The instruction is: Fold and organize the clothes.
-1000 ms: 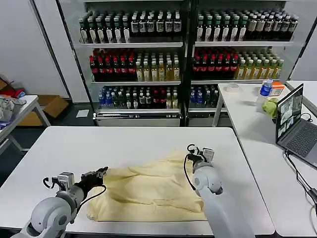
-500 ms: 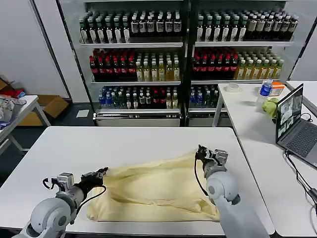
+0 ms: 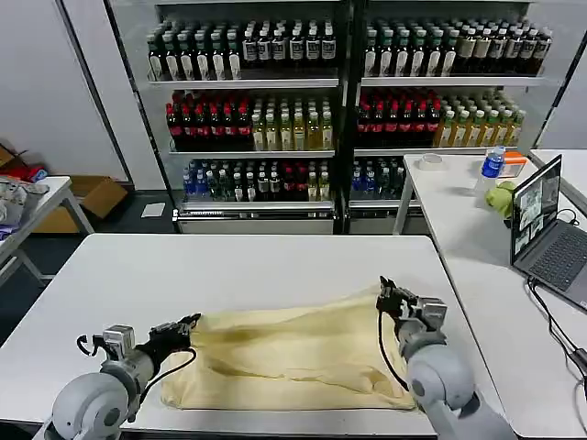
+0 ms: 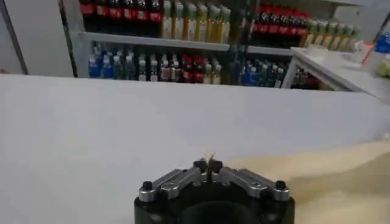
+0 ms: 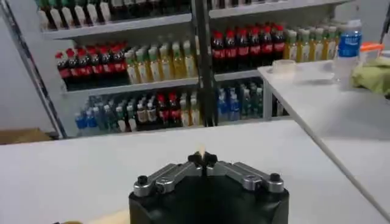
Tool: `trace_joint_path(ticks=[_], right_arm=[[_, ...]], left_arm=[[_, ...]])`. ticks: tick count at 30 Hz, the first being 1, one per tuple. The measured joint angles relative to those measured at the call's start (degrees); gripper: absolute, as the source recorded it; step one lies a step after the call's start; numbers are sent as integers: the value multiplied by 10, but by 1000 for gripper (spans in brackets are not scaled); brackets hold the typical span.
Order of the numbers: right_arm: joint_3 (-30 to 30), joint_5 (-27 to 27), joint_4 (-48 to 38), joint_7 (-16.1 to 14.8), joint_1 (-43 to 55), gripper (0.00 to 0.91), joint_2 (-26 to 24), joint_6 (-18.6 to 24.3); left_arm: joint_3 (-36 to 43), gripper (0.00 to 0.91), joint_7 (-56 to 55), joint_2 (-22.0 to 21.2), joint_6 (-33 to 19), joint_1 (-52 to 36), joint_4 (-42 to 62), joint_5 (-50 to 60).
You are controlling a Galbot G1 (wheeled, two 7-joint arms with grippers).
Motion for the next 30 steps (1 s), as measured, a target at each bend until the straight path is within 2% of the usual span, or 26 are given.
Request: trace_joint_path(ticks=[7,19,20,22,23,24,30], right_arm=[[7,-29,25,-12,-53,0,5,4],[7,-67,32,-14,-115,0,23,-1],[5,-71,30,-14,-116,0,24,-1],[4,-76,28,-14,-121,685,27,-2],[2,-79,28,-15,-123,907,28,-2],[1,-82,27,-16,-126,907,30,-2],[1,-100,30,-25,-142,907,36,-3]], left_arm=[[1,10,7,-2,-7,20,2,19],[4,10,17,-2,-9,36,23,57],[4,40,17,-2,-9,37,25,60],[6,484,20,-3,-9,40,28,66],[7,725,21,-3,-9,42,29,70],[8,907,22,-4,-9,43,29,73],[4,907,18,-10,-13,49,27,89]])
